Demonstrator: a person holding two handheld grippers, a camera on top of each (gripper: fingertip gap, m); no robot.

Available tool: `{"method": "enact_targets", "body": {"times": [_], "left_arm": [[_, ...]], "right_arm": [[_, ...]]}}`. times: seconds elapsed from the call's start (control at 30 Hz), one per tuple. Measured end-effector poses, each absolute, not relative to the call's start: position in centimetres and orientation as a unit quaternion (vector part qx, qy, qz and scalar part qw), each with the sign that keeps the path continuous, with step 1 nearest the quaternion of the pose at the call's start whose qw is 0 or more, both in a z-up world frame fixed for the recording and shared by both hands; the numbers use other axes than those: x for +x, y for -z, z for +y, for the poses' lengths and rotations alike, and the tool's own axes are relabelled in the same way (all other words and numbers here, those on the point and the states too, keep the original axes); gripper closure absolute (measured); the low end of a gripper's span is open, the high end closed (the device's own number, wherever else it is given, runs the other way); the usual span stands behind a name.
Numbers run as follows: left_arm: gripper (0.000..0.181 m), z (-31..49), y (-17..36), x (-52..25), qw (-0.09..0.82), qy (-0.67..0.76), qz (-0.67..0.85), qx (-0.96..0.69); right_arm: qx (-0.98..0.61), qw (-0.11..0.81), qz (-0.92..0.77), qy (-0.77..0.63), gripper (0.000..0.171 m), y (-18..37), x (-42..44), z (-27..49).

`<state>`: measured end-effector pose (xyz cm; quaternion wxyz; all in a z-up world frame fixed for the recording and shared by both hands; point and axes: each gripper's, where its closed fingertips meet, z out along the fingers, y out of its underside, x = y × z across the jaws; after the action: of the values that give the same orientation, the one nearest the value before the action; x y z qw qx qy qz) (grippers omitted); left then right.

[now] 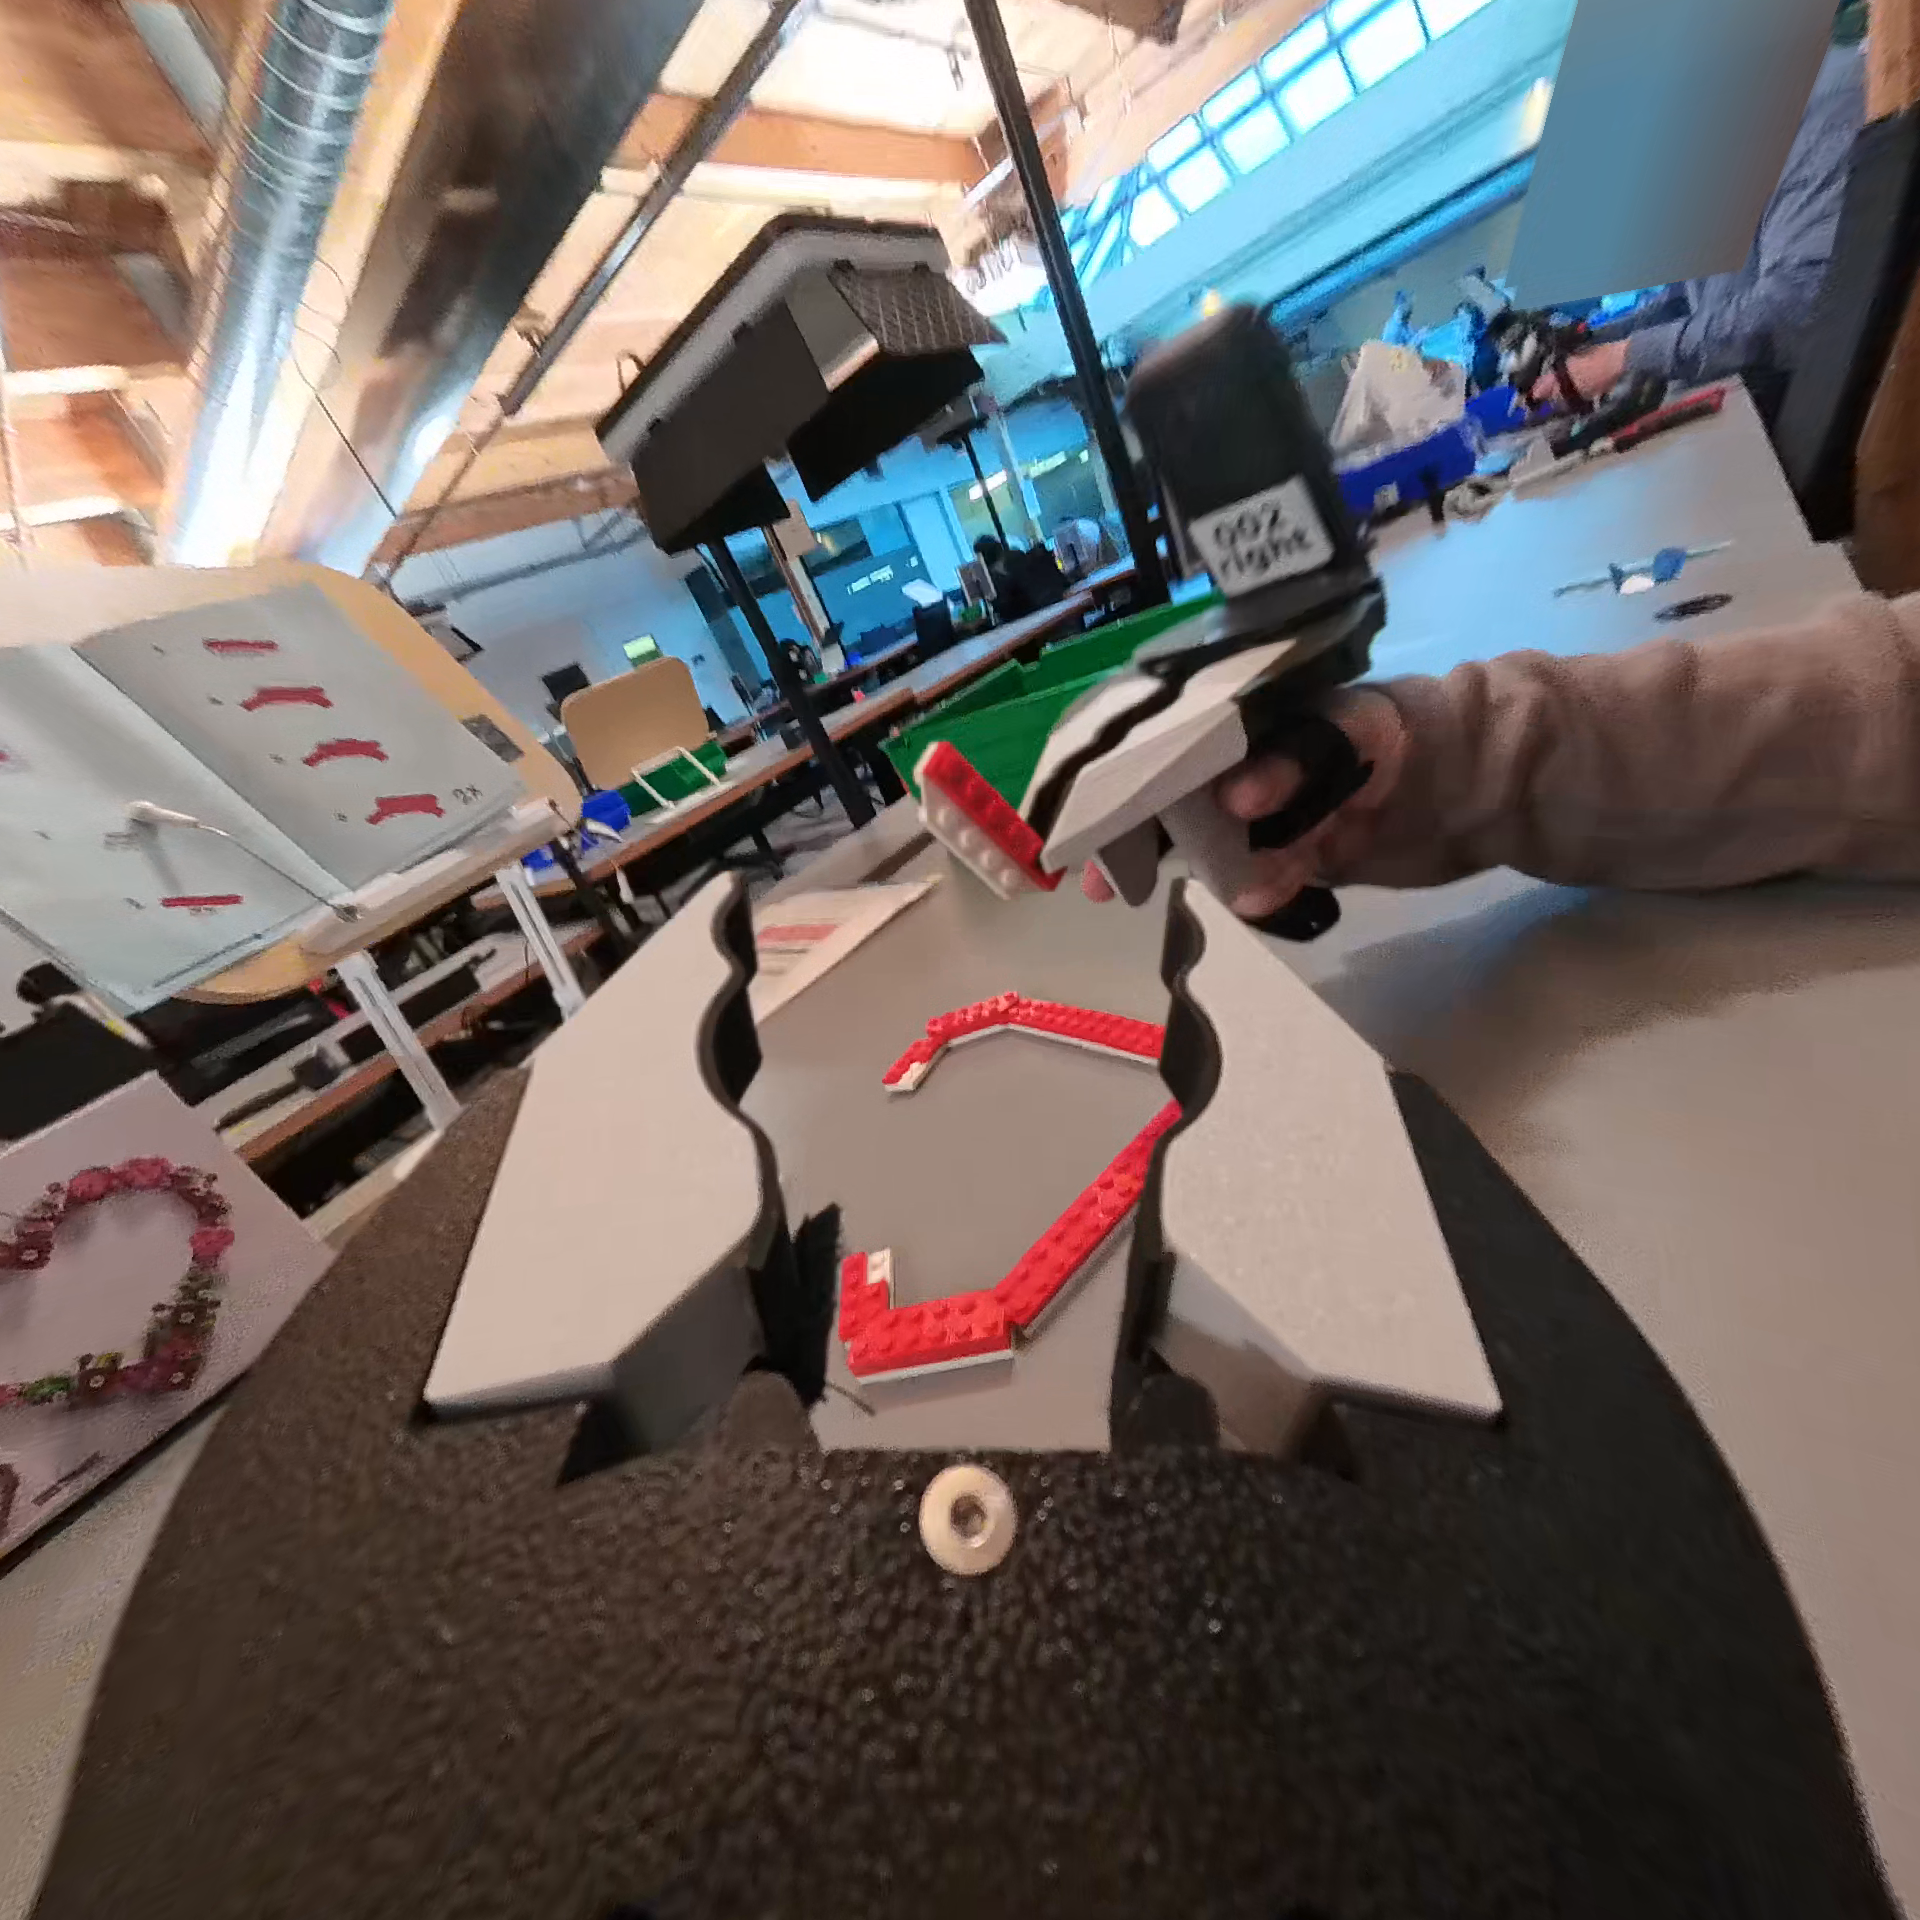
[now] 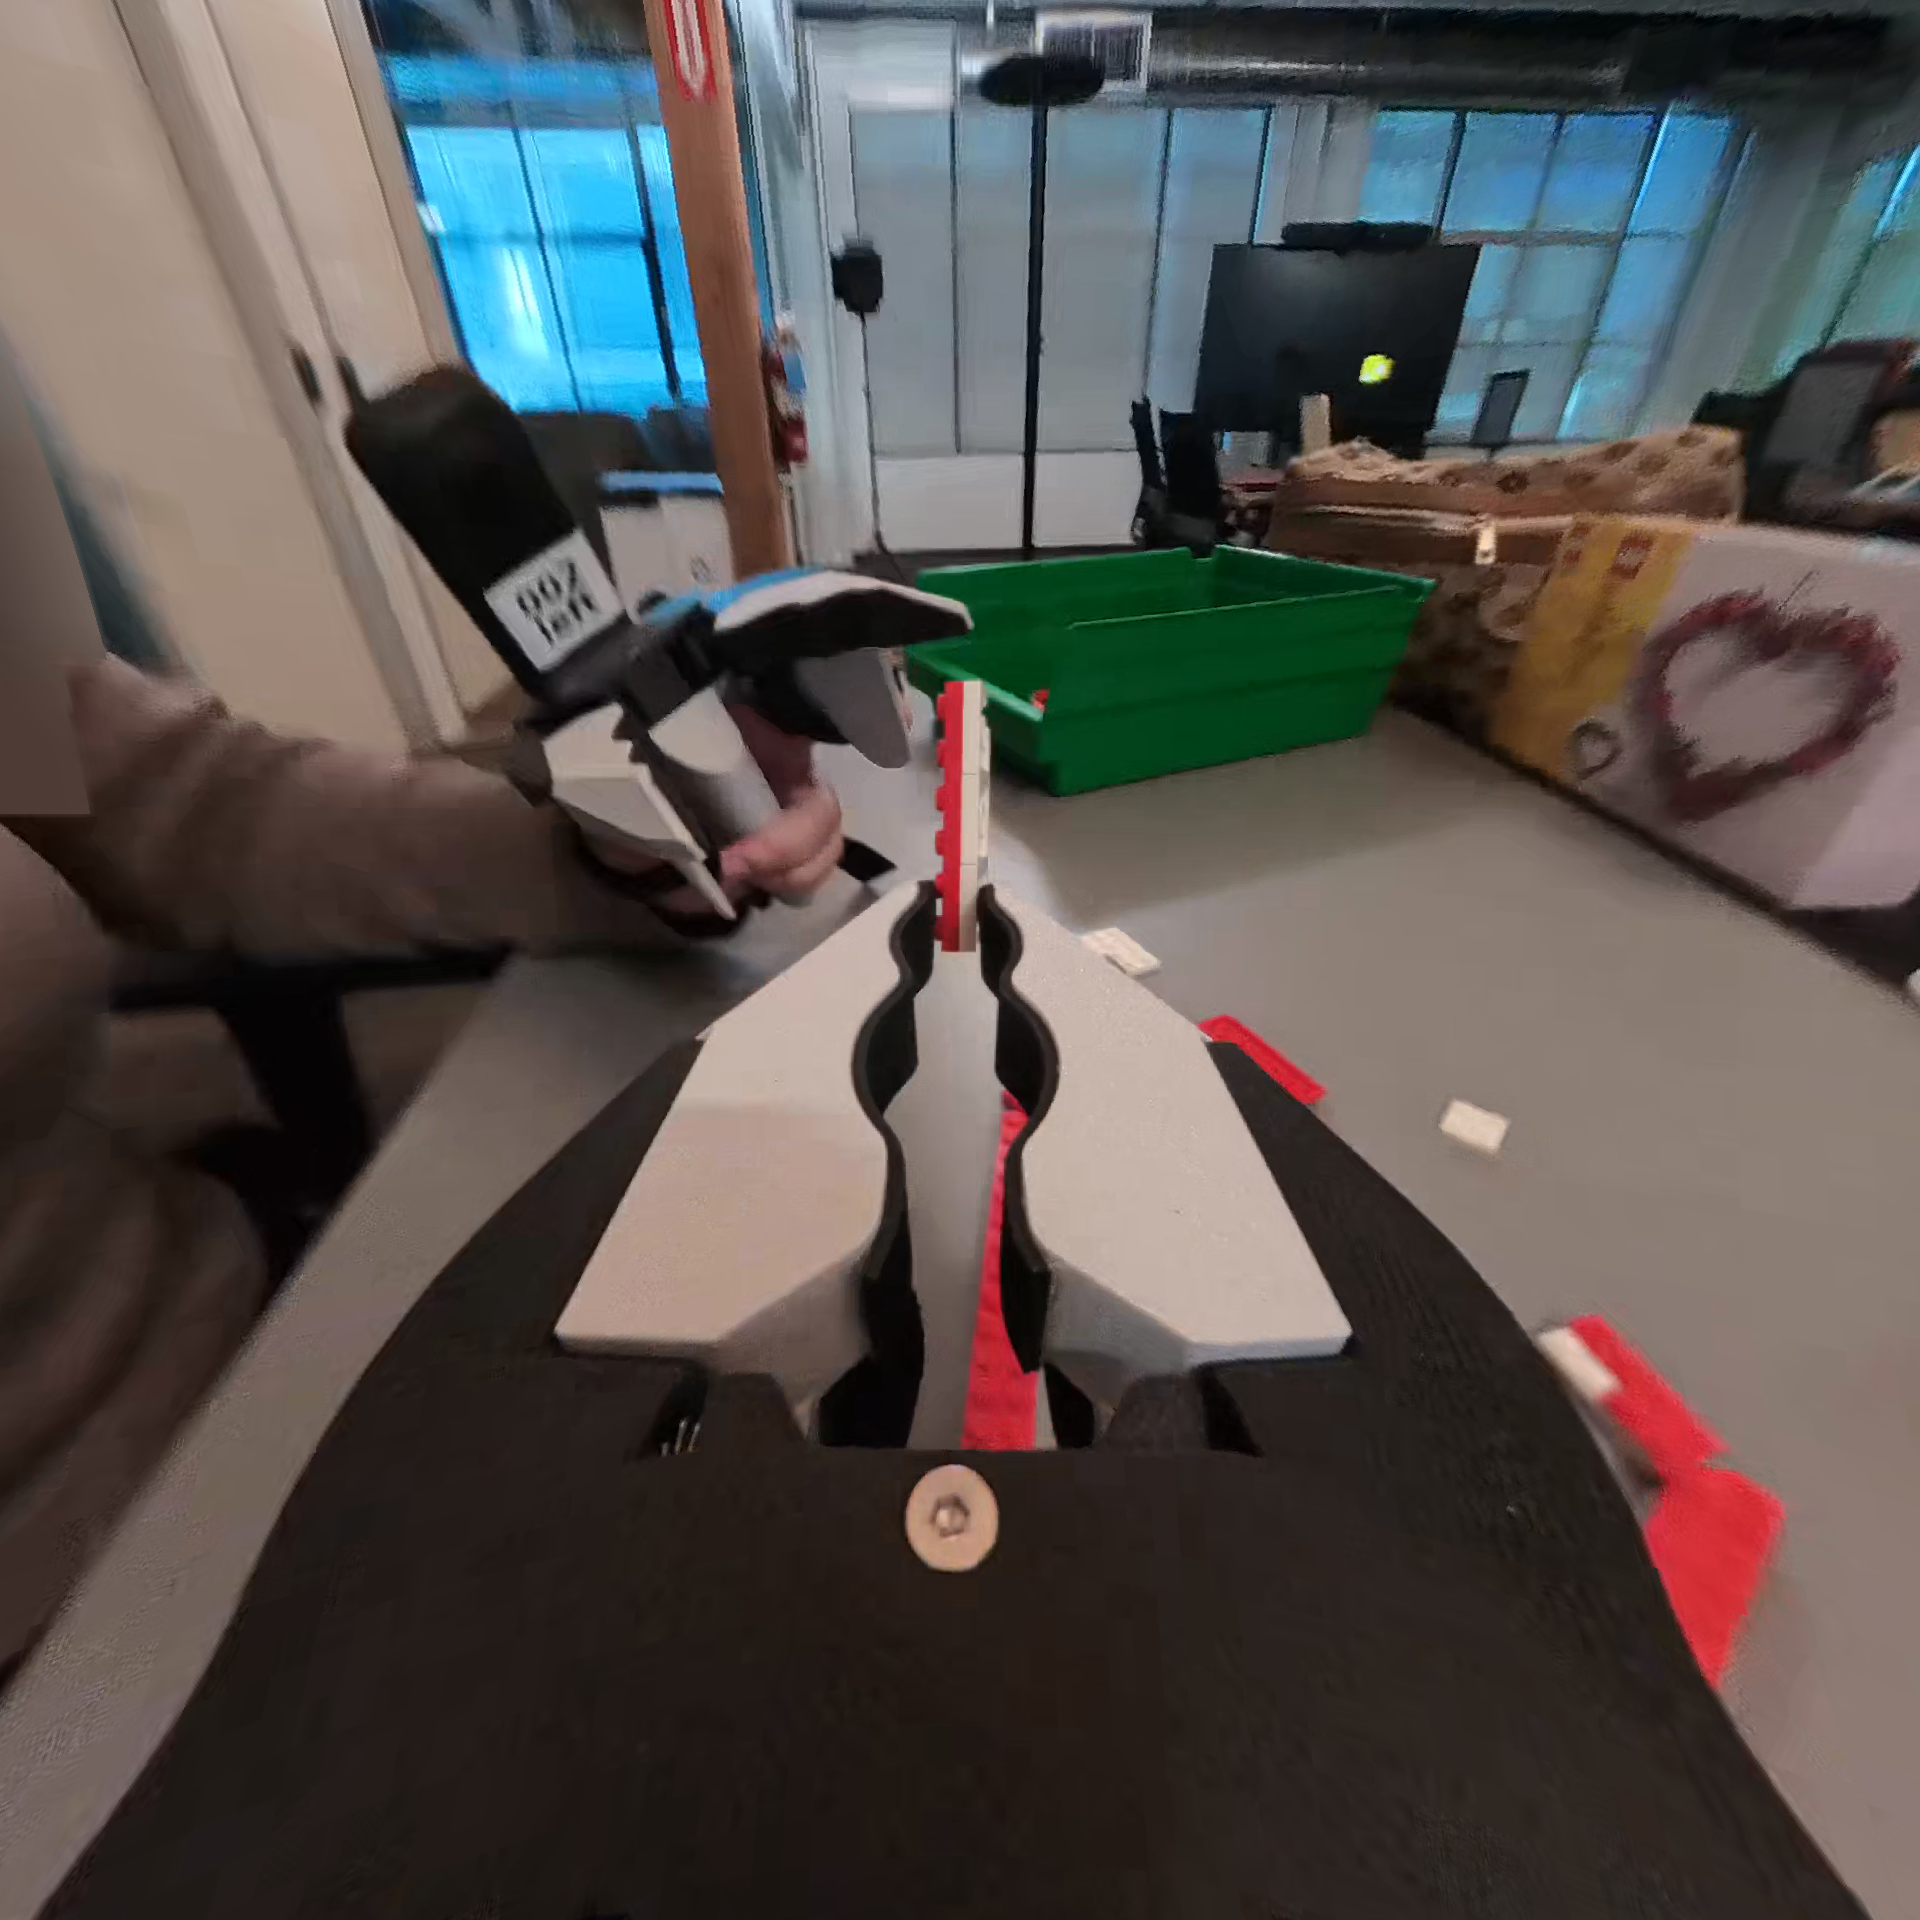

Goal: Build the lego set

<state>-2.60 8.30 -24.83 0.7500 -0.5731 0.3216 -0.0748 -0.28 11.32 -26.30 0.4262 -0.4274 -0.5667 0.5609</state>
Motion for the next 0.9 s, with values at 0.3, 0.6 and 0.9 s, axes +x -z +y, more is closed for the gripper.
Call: {"method": "enact_targets", "body": {"times": [0.3, 0.6, 0.9], "left_arm": [[0.135, 8.2, 28.5, -1.3, 0.669, 0.077, 0.404, -0.620], [0.146, 6.9, 29.5, -1.0, 0.636, 0.103, 0.452, -0.617], [0.175, 6.2, 30.3, -0.3, 0.616, 0.119, 0.472, -0.620]], "right_arm": [[-0.389, 0.396, -0.698, -0.454, 0.165, 30.6, -1.3, 7.9], [-0.382, 0.372, -0.724, -0.439, 0.165, 31.7, -0.9, 7.3], [-0.373, 0.360, -0.737, -0.434, 0.164, 32.2, -0.8, 6.7]]}}
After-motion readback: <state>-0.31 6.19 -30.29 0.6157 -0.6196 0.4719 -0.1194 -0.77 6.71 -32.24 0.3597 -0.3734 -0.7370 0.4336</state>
